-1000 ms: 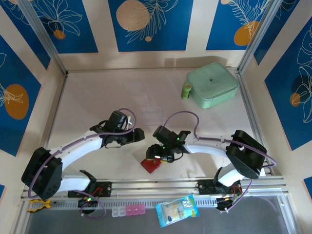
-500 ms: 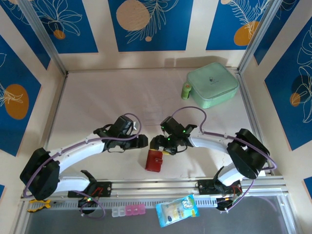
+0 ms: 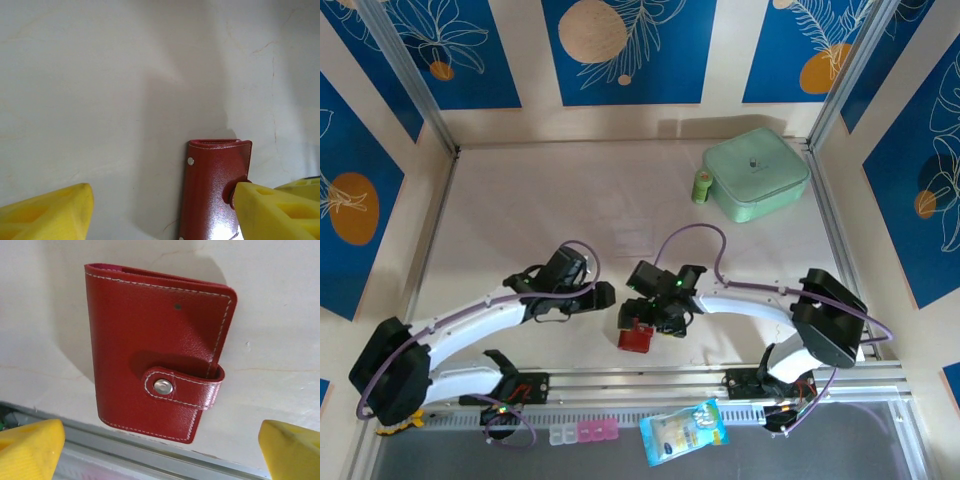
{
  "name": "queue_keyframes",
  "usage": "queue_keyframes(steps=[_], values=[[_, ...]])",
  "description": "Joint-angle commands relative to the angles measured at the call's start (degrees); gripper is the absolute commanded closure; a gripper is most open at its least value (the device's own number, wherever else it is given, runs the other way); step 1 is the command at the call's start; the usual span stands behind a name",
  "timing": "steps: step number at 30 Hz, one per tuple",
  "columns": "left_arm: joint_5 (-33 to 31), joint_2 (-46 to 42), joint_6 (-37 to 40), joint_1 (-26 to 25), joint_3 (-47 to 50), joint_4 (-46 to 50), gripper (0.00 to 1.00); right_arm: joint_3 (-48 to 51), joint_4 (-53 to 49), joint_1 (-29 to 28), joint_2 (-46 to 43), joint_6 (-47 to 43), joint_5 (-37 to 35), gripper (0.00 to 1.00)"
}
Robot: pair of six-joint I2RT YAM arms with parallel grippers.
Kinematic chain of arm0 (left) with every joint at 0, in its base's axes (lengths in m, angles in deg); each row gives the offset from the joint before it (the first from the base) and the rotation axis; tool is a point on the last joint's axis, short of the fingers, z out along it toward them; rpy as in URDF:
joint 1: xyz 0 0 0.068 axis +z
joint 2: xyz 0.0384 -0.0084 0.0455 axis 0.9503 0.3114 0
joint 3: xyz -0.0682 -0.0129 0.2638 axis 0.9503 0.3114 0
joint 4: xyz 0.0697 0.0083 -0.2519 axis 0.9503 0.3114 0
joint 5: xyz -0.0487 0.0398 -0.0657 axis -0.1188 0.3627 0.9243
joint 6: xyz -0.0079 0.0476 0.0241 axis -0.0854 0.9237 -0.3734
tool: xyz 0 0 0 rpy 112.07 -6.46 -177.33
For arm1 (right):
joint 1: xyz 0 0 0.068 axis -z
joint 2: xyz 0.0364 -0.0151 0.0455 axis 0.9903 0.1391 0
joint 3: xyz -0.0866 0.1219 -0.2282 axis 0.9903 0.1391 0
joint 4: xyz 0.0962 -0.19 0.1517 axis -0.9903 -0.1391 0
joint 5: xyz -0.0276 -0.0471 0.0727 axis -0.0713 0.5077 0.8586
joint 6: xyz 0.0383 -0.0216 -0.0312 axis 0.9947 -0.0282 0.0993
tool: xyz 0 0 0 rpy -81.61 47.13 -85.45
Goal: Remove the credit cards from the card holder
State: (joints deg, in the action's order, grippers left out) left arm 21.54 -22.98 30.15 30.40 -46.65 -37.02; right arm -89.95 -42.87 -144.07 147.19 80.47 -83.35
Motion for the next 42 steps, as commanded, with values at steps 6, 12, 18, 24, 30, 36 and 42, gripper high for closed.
queue_keyframes(steps=[6,12,18,24,30,36,42], values=[[-2.19,-9.94,-0.85,5.66,4.68,7.34,0.23,-10.51,-9.4,-3.54,10.4,6.57,-6.66,0.0],[0.56,-15.57,-1.13,9.23,7.7,8.28,0.23,-14.22,-10.98,-3.98,15.94,4.84,-7.07,0.04],[1.08,-15.55,-1.12,9.8,8.33,7.98,0.22,-16.43,-11.85,-3.78,19.12,3.0,-7.83,0.1],[1.51,-13.67,-0.78,9.85,7.57,6.91,0.22,-18.12,-12.51,-1.96,20.12,-0.32,-8.88,0.2],[3.56,-9.88,0.49,9.83,6.27,4.76,0.22,-21.1,-11.52,1.63,21.79,-7.42,-8.01,0.27],[6.41,-7.62,-1.65,9.55,6.64,0.63,0.23,-25.29,-11.58,5.36,25.0,-14.17,-6.67,0.28],[7.75,-6.21,-3.47,8.79,6.79,-2.8,0.24,-24.2,-11.73,6.21,24.8,-18.62,-4.02,0.28]])
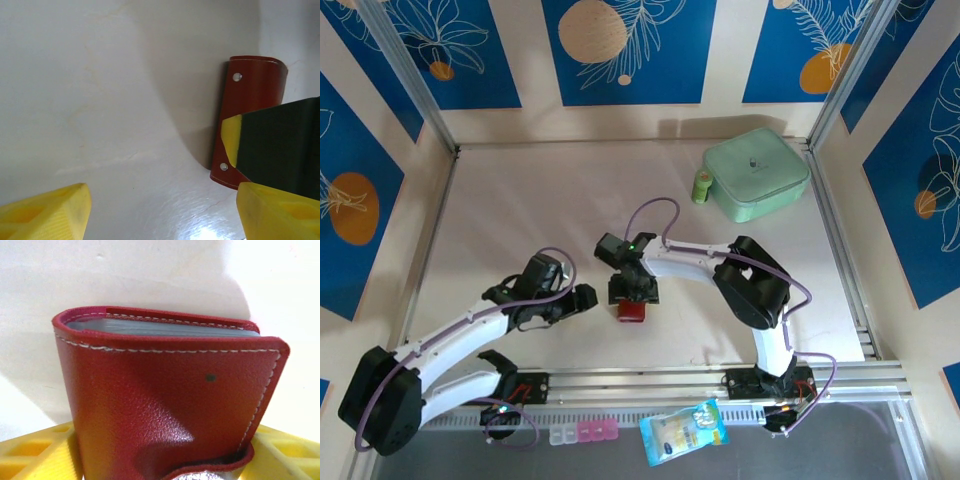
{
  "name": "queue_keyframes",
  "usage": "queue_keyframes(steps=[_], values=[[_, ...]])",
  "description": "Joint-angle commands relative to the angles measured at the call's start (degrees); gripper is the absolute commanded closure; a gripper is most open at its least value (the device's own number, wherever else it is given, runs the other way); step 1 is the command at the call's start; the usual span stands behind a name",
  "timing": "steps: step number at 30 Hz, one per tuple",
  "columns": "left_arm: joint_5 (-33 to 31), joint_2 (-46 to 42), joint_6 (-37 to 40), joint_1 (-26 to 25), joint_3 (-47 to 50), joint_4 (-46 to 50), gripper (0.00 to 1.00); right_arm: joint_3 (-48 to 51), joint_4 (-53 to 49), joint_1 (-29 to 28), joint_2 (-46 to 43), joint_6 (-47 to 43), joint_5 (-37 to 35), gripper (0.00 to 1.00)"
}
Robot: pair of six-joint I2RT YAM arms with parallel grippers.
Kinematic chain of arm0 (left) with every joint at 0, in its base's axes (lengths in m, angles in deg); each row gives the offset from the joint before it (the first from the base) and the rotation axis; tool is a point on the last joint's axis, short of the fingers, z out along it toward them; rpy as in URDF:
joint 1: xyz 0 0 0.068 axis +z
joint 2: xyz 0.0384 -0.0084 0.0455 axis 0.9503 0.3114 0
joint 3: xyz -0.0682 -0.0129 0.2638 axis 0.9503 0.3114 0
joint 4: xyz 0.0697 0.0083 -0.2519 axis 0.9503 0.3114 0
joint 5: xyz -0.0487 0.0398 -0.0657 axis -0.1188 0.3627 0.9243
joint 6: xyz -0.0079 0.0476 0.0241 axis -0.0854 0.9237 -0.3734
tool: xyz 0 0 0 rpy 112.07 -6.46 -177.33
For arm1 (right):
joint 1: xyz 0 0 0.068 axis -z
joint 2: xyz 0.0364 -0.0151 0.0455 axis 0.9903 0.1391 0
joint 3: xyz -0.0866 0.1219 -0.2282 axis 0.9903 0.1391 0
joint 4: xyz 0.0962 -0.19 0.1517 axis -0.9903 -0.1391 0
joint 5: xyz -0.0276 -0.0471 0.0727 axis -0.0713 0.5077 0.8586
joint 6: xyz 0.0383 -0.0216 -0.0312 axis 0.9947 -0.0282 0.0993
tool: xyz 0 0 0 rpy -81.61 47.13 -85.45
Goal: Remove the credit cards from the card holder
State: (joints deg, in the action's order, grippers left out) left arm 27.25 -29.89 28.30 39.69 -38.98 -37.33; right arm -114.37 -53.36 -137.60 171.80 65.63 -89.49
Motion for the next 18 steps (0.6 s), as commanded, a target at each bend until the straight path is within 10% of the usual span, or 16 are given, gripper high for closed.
queue_keyframes(steps=[1,18], values=[[2.17,1.09,-1.97,-0.74,-0.89,-3.11,0.25,1.04,-0.87,-0.34,-0.37,-4.32,2.49,0.27],[3.3,8.96,-6.88,-5.95,-1.76,-14.14,0.44,9.34,5.31,1.04,-12.72,-4.39,5.47,0.16]])
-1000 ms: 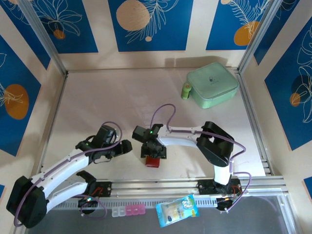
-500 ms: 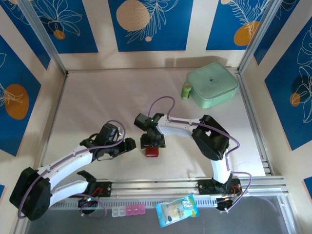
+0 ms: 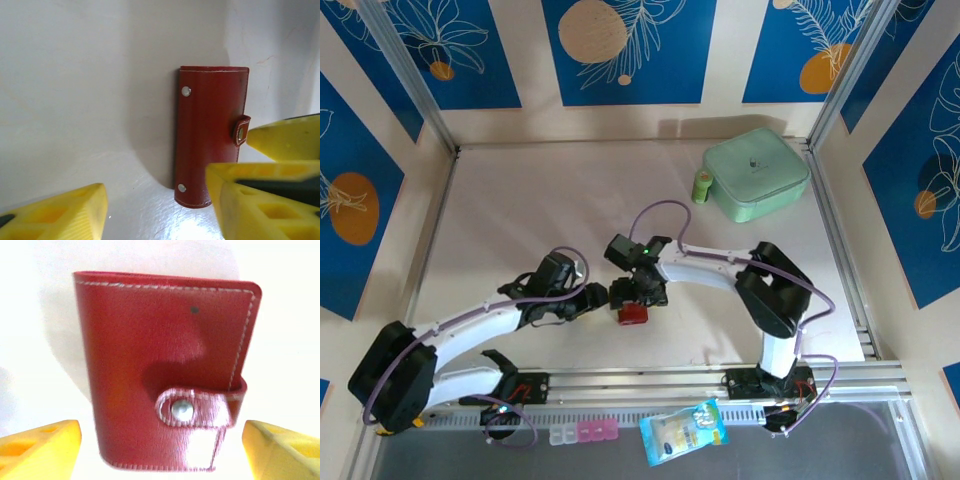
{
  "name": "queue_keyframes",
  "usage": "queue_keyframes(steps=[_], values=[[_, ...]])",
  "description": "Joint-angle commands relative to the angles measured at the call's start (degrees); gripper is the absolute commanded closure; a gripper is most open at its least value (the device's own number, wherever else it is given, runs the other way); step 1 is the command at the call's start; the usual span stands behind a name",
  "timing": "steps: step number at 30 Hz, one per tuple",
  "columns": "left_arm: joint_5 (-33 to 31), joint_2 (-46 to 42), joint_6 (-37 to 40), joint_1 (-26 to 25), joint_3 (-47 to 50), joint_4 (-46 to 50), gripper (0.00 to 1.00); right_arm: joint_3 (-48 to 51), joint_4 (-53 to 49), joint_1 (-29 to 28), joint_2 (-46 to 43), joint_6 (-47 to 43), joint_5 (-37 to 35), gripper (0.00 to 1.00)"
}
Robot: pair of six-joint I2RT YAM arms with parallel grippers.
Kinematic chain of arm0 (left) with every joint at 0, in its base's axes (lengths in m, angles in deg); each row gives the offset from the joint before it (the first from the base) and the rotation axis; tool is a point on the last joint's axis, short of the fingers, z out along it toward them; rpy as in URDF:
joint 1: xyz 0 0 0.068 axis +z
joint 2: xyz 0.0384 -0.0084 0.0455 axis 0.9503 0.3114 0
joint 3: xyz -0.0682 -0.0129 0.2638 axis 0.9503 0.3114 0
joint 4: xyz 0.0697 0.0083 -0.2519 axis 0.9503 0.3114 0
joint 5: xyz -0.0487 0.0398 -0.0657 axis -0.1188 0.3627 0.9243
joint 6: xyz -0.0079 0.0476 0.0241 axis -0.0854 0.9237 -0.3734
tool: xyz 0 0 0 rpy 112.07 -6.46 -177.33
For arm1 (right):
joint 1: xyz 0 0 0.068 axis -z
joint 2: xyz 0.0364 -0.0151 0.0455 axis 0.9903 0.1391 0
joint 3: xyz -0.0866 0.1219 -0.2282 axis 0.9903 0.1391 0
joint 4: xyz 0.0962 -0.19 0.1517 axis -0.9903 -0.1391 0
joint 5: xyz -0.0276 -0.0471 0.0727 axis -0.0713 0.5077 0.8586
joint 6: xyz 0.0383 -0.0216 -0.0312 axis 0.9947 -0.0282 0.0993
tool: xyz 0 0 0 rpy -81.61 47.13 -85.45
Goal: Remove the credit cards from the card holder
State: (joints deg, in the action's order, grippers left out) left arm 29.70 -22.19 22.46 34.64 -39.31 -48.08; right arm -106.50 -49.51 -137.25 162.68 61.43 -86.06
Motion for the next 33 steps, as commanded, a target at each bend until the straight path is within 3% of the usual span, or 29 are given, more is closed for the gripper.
queue_keyframes(steps=[1,5,9,14,20,33], values=[[1.12,1.74,-1.38,-0.99,-1.39,-4.31,0.47,1.92,1.38,1.01,-4.49,-0.19,1.81,0.17],[2.06,3.53,-3.75,-1.88,-0.78,-9.73,0.63,3.92,1.35,2.11,-7.47,-1.26,1.15,0.23],[3.02,5.96,-4.91,-2.43,-0.75,-13.51,0.83,4.52,1.72,2.73,-7.8,-2.46,1.38,0.38],[4.54,8.91,-5.99,-2.72,-0.8,-17.57,0.99,3.1,1.48,2.92,-5.58,-3.13,2.04,0.49],[5.97,11.32,-7.37,-2.76,-0.33,-21.34,1.0,1.12,1.46,2.95,-2.44,-3.35,2.77,0.59],[6.33,13.41,-7.75,-2.73,0.13,-21.17,1.0,-2.06,-0.15,2.56,2.56,-4.67,1.9,0.63]])
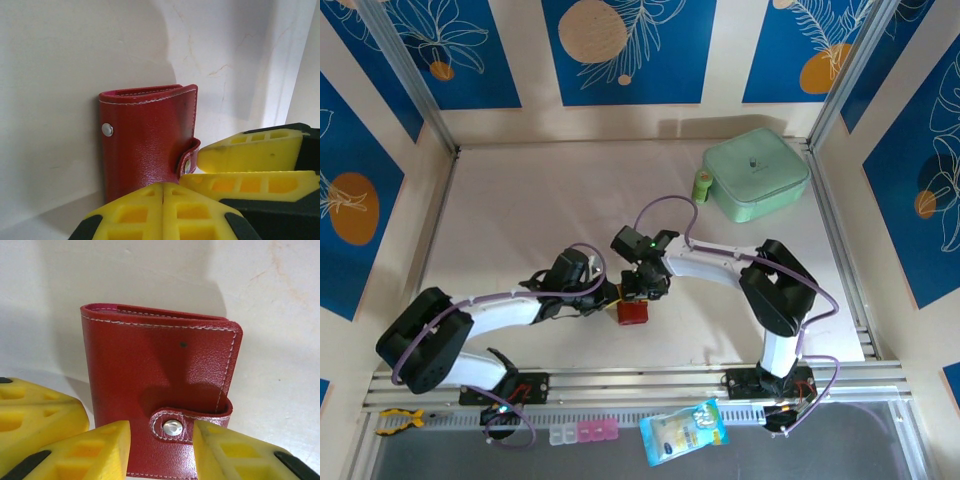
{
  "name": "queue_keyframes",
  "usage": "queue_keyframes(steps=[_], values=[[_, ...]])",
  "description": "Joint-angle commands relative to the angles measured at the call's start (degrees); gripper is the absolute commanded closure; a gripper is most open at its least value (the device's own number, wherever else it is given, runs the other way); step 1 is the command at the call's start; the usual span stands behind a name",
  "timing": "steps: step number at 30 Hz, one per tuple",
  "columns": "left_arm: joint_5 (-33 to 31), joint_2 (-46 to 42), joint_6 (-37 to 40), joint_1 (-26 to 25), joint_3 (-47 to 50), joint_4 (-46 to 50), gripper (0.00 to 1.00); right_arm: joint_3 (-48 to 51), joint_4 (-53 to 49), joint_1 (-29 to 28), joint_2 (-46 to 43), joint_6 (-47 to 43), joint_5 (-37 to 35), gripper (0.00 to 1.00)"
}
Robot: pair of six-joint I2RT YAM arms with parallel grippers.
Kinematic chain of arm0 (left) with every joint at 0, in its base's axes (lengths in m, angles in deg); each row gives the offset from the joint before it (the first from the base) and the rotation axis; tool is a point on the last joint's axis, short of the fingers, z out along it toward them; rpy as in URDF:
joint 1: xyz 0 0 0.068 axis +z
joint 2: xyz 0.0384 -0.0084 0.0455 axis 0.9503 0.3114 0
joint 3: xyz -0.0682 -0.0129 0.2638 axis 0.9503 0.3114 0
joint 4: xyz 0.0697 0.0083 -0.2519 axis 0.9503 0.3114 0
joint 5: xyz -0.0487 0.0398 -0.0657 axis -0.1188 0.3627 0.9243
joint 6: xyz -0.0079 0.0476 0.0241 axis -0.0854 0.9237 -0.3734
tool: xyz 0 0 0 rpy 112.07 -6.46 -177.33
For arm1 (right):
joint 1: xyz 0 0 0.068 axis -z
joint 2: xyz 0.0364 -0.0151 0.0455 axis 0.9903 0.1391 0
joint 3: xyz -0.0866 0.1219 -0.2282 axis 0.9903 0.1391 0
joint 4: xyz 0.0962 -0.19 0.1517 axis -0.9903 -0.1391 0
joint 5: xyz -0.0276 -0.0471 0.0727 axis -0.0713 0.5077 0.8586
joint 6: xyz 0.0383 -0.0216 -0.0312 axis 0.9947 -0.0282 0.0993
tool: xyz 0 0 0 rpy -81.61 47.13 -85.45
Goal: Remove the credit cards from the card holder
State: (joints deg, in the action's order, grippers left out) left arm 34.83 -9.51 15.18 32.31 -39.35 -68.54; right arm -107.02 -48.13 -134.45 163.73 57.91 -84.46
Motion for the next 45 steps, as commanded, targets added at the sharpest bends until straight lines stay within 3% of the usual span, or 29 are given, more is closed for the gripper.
queue_keyframes(steps=[1,12,26,32,45], values=[[1.16,0.91,-0.5,-0.44,0.28,-0.71,1.0,-1.53,-1.35,-0.34,1.92,-1.2,0.52,0.63],[0.93,3.15,-0.48,-0.44,1.08,-1.09,1.0,-4.01,-4.92,-2.82,6.97,-1.96,-3.09,0.69],[-1.87,2.43,0.83,-0.35,1.72,5.59,1.0,-3.05,-4.99,-3.02,4.88,-1.17,-5.96,0.86],[-2.6,2.7,1.62,0.17,2.38,6.98,1.0,-1.87,-4.73,-1.99,2.07,-0.98,-6.24,0.98],[-2.56,4.2,1.95,0.45,2.37,7.81,1.0,3.69,-3.11,1.53,-3.46,-1.49,-4.89,1.0]])
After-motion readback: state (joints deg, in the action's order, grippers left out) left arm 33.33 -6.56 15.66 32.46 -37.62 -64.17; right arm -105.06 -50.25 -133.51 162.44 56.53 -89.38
